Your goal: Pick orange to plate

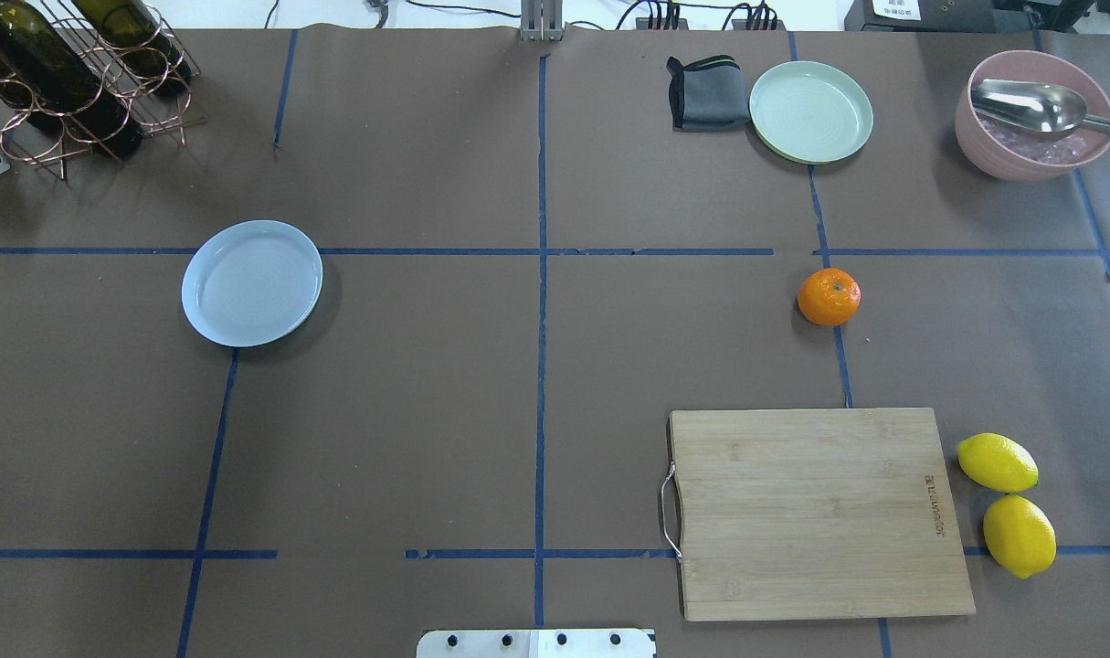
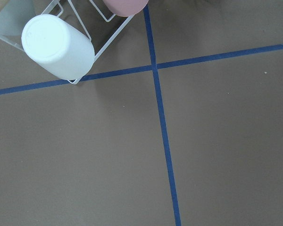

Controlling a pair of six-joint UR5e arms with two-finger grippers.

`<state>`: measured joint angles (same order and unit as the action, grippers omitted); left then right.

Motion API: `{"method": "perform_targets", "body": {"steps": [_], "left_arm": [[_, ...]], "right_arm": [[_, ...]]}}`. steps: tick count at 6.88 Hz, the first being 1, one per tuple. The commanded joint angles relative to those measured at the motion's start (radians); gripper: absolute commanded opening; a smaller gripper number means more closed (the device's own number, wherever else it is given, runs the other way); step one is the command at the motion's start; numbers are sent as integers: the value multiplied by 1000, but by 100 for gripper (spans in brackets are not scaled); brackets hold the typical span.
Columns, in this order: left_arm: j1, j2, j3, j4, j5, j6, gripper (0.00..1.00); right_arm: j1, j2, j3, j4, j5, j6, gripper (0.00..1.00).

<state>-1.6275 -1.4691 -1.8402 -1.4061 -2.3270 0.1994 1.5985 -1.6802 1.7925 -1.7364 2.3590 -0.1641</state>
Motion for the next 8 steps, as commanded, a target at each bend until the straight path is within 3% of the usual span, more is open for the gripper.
{"method": "perform_targets", "body": {"steps": [1, 2, 4, 6, 7, 8], "left_arm": [[0, -16, -1, 1, 0, -2, 100], [-2, -16, -2, 1, 0, -2, 100], [-9, -16, -13, 1, 2, 1, 100], [-2, -58, -53, -1, 30, -3, 100], [6, -115, -33, -46, 44, -5, 100], [5, -149, -9, -180, 37, -20, 100]], "right_arm": [[0, 2, 1, 0, -3, 0, 100], [-9, 10, -2, 1, -9, 0, 100], [-11, -2, -5, 115, -4, 5, 100], [-50, 11, 4, 237, -4, 149, 100], [-63, 11, -2, 324, 2, 237, 100], [-74, 10, -4, 349, 8, 241, 100]]}}
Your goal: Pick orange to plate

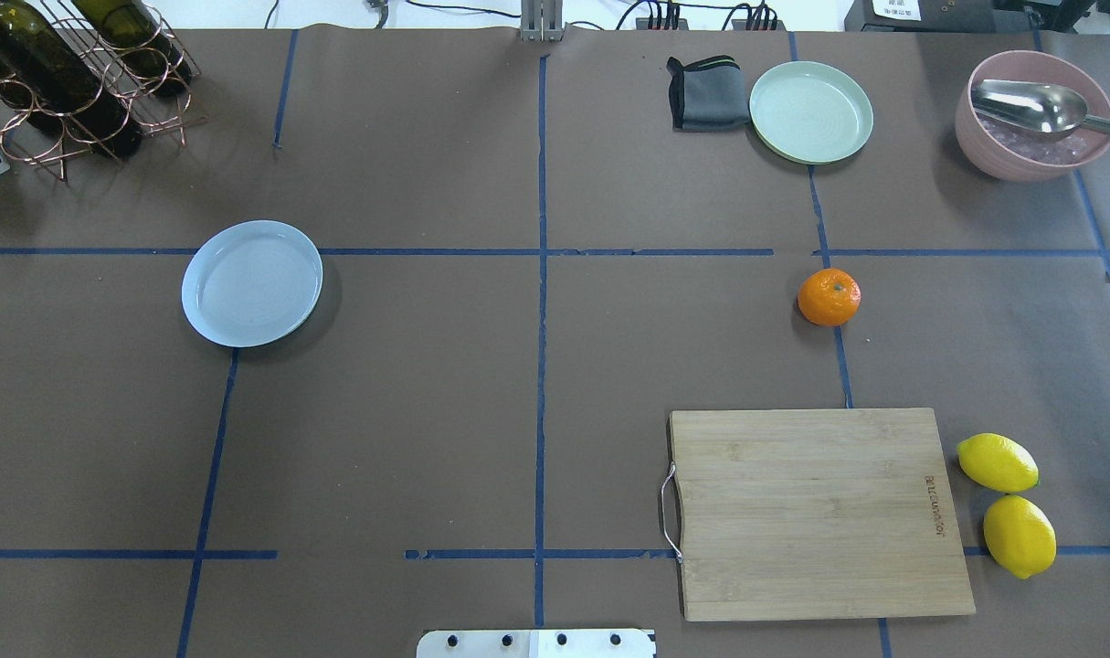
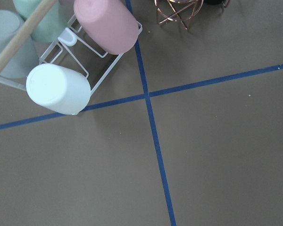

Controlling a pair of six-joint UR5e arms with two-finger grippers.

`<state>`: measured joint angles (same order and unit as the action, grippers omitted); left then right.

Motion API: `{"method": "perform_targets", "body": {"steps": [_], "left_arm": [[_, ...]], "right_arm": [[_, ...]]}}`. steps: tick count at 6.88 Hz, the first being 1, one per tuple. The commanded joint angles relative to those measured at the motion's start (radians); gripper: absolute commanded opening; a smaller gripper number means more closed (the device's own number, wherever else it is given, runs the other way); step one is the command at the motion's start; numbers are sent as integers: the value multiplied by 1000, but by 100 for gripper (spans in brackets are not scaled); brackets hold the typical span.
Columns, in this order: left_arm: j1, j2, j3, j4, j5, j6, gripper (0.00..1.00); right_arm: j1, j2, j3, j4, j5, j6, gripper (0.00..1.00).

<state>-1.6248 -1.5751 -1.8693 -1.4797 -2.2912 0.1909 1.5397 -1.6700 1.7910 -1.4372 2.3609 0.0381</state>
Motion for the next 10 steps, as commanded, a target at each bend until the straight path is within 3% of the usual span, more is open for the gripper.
{"method": "perform_targets", "body": {"steps": [1, 2, 3, 4, 5, 6, 7, 9, 10], "left_arm": [[11, -48, 42, -305, -4, -8, 100], [31, -33, 95, -514, -72, -84, 100], [86, -28, 145, -634, -118, -273, 100], [196, 31, 150, -821, -96, -325, 100], [312, 43, 189, -880, -77, -463, 100], [458, 40, 182, -905, 122, -702, 100], [606, 30, 203, -972, 236, -904, 99], [718, -40, 261, -995, 333, -1199, 54], [749, -80, 300, -996, 379, -1249, 53]], "right_arm": [[-16, 1, 1, 51, 11, 40, 100], [-15, 1, 1, 52, 11, 39, 100], [-15, 0, -1, 54, 55, 36, 100], [-15, -11, 5, 57, 72, 26, 100], [-15, -14, 5, 57, 72, 29, 100], [-15, -14, 5, 57, 72, 32, 100], [-13, -14, 5, 57, 72, 32, 100], [-13, -14, 4, 55, 72, 32, 100], [-13, -14, 2, 55, 72, 34, 100]]}}
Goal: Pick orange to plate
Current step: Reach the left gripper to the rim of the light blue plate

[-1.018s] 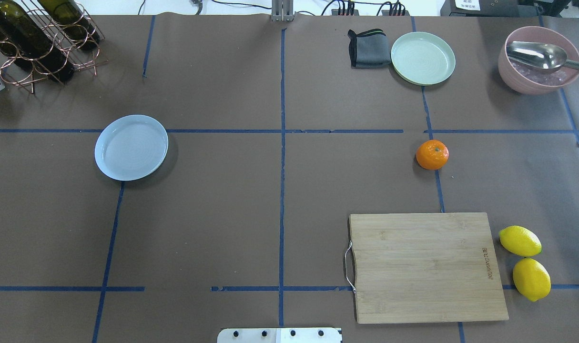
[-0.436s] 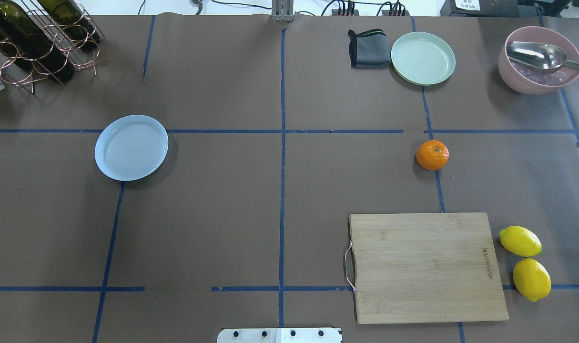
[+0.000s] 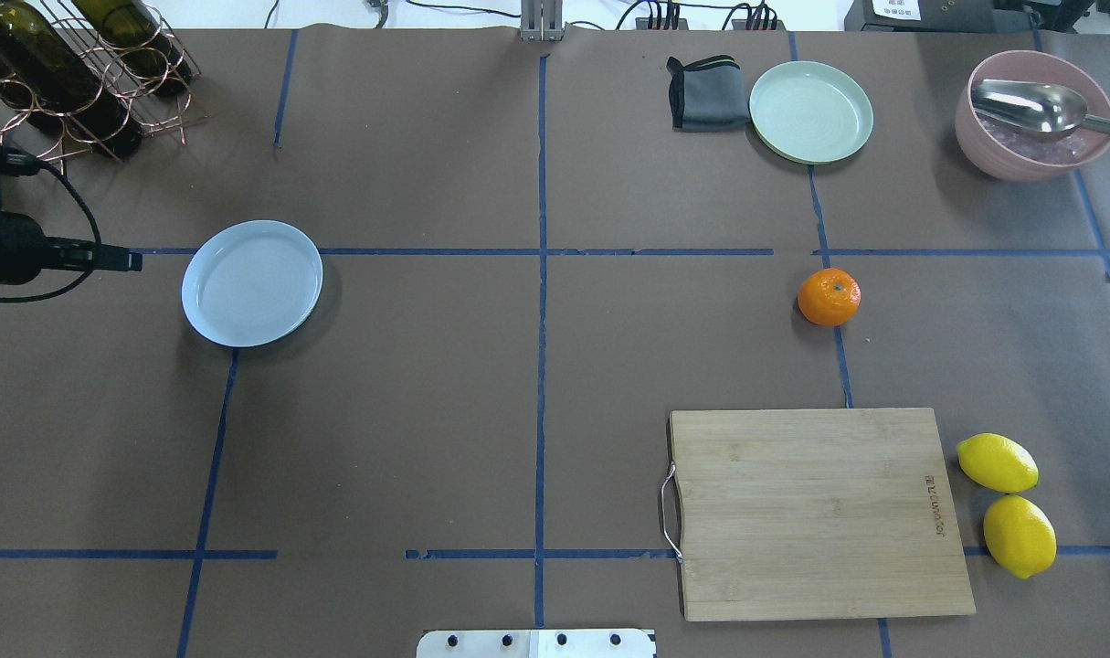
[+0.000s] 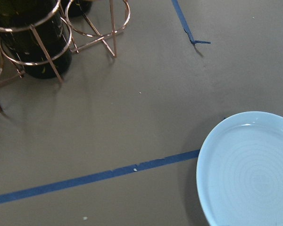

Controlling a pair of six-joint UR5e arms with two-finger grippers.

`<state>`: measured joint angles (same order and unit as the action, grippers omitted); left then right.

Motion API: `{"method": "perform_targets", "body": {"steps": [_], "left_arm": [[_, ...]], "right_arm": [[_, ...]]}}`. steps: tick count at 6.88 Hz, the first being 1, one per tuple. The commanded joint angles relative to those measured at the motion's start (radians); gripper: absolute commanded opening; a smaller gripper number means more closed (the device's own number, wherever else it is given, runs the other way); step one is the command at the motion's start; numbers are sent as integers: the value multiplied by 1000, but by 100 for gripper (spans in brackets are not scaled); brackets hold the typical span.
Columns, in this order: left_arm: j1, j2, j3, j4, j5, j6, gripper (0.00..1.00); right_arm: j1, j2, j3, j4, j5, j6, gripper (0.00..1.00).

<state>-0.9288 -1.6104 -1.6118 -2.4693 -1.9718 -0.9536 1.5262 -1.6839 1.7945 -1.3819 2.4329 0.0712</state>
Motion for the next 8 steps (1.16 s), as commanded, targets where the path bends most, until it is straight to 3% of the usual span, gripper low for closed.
{"method": "perform_targets", "body": {"steps": [1, 5, 6, 7, 8], "left_arm": [[76, -86, 87, -7, 80, -117, 53], [120, -91, 119, -19, 111, -117, 52], [125, -91, 122, -17, 119, -117, 47], [125, -91, 122, -17, 119, -114, 4], [123, -91, 116, -19, 117, -111, 0]], "right_arm": [[0, 0, -1, 0, 0, 1, 100], [0, -2, -6, 0, 0, -1, 100], [0, -2, -7, 1, -1, -1, 100], [0, -2, -7, 0, 0, -1, 100], [0, -2, -7, 0, 0, -1, 100]]}}
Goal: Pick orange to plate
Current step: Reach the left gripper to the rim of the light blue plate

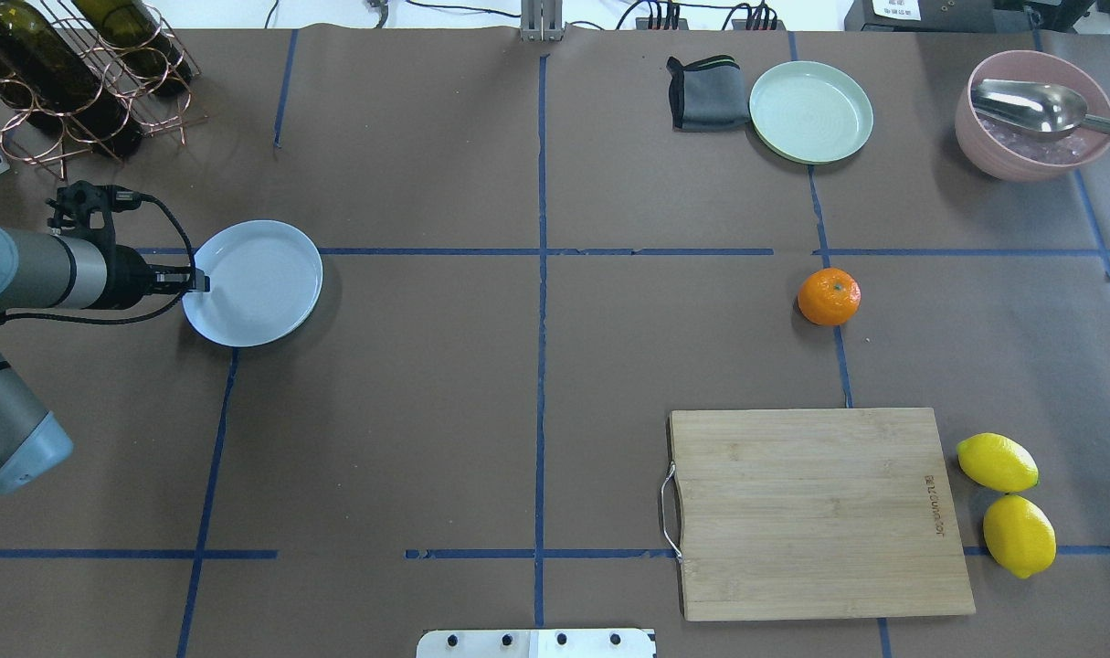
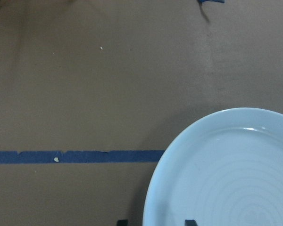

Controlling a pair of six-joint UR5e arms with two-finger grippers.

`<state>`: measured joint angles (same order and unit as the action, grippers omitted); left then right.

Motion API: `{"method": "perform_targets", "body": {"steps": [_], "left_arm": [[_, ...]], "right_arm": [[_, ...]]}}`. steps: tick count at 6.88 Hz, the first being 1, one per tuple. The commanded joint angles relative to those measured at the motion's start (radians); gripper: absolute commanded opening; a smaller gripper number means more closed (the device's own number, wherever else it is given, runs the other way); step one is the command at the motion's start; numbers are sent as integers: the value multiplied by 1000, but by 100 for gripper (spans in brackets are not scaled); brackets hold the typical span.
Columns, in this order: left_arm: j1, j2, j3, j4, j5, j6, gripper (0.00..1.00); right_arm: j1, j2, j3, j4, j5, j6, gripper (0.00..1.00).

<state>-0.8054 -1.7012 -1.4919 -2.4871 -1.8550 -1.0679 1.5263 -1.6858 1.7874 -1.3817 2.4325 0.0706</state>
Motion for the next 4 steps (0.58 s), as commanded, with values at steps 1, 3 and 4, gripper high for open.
{"method": "perform_targets", "body": {"steps": [1, 3, 4], "left_arm": [[0, 0, -19, 0, 0, 6, 0], [-1, -29, -78, 16, -6, 8, 0], [-3, -88, -97, 80, -3, -21, 0]], "right_arm": [[0, 0, -2, 0, 0, 0, 100], [0, 0, -2, 0, 0, 0, 100], [0, 0, -2, 0, 0, 2, 100]]}}
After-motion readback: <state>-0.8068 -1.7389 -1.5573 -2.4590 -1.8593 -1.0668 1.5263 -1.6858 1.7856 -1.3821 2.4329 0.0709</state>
